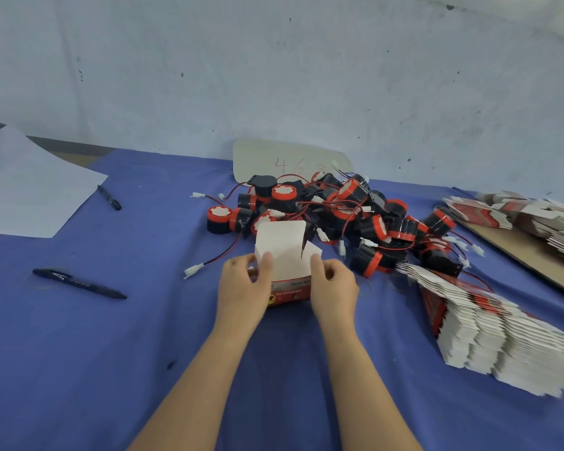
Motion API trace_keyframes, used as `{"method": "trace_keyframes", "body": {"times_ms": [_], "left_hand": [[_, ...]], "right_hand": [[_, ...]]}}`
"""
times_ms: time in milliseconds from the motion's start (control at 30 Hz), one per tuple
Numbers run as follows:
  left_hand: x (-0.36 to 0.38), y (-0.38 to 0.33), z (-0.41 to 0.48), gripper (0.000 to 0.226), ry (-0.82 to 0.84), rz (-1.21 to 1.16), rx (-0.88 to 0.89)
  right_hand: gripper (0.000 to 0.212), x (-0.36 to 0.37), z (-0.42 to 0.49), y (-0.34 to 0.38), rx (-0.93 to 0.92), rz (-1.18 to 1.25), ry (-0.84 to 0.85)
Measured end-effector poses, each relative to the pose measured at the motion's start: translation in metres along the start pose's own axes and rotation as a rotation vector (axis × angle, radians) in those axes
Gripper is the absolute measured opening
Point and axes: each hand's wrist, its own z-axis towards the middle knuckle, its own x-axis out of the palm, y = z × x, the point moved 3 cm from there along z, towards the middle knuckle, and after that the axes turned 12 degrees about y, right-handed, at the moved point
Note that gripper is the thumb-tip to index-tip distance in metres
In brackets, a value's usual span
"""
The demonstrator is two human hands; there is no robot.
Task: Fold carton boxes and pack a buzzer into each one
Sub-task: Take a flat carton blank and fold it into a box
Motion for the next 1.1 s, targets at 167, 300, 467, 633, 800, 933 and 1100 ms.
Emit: {"method": "trace_keyframes", "body": {"times_ms": [167,300,467,633,800,933,1100], "left_hand": [[-0.007,0.007,0.0,0.041,-0.13,-0.135,-0.075],[-0.008,0.012,0.001,0.038,-0.08,0.002,-0.062],[-0.002,0.008,-0.003,0.029,-0.009,0.165,-0.08],[0.0,-0.013,-0.008,0.019,-0.005,-0.374,0.075],[0.006,-0.029,-0.017,0.056,0.112,-0.372,0.296],[0.004,-0.024,-0.01,0.061,0.148,-0.5,0.299],[0.006,-0.023,-0.01,0.053,0.083,-0.553,0.222]], "right_hand": [[0.022,-0.005,0.0,0.0,0.082,0.098,-0.004],[0.028,0.002,-0.003,0.003,0.014,-0.205,0.059],[0.02,0.008,-0.005,0.002,0.016,-0.347,0.152],[0.035,0.002,-0.001,0.0,0.036,-0.14,0.106],[0.049,-0.001,-0.005,0.008,0.003,0.134,0.116],[0.048,0.006,-0.007,0.011,0.097,0.413,0.252],[0.053,0.012,-0.01,0.017,-0.025,0.389,0.292]]}}
